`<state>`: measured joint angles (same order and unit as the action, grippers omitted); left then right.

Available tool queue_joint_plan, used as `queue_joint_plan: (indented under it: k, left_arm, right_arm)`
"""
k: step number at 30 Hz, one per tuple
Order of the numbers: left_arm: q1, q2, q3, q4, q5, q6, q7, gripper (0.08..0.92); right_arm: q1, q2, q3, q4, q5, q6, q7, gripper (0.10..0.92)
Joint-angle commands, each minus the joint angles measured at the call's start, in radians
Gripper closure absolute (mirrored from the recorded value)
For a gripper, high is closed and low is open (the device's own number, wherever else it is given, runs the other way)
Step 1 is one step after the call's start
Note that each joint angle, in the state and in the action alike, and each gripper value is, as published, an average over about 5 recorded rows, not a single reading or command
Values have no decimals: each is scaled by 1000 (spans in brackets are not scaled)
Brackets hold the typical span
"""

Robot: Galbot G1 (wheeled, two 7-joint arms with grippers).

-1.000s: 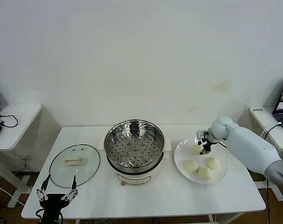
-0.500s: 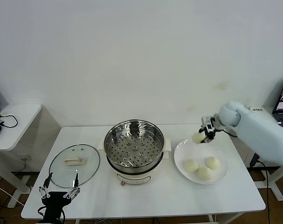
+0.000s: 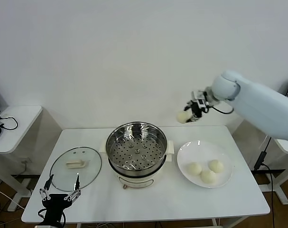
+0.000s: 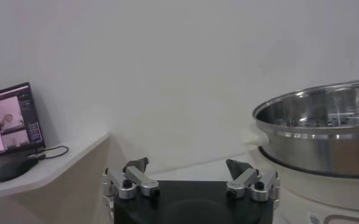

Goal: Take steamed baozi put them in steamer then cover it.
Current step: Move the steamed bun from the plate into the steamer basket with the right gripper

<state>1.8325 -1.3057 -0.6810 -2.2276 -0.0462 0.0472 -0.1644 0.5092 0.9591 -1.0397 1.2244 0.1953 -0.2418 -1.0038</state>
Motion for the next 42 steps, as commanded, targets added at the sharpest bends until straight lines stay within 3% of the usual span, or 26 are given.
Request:
queue_joint_plan:
  k: [1,11,28,42]
  left_arm:
    - [-1,1,-4,2,-2,1,1,177]
    - [-13,0,-16,27,-9,2,4,177]
    - [-12,-12,-25,32,-8,-2,5,177]
    - [-20,-7,-31,43,-11,-4,7,177]
  right_arm:
    - [100,157,-70,-8,92,2,10,482]
    - [10,314,-153,-60,-85,161,21,482]
    - [-88,370,-205,-204,-396,514,150,474]
    - [-122,412,-186,-289,-433,607,199,423]
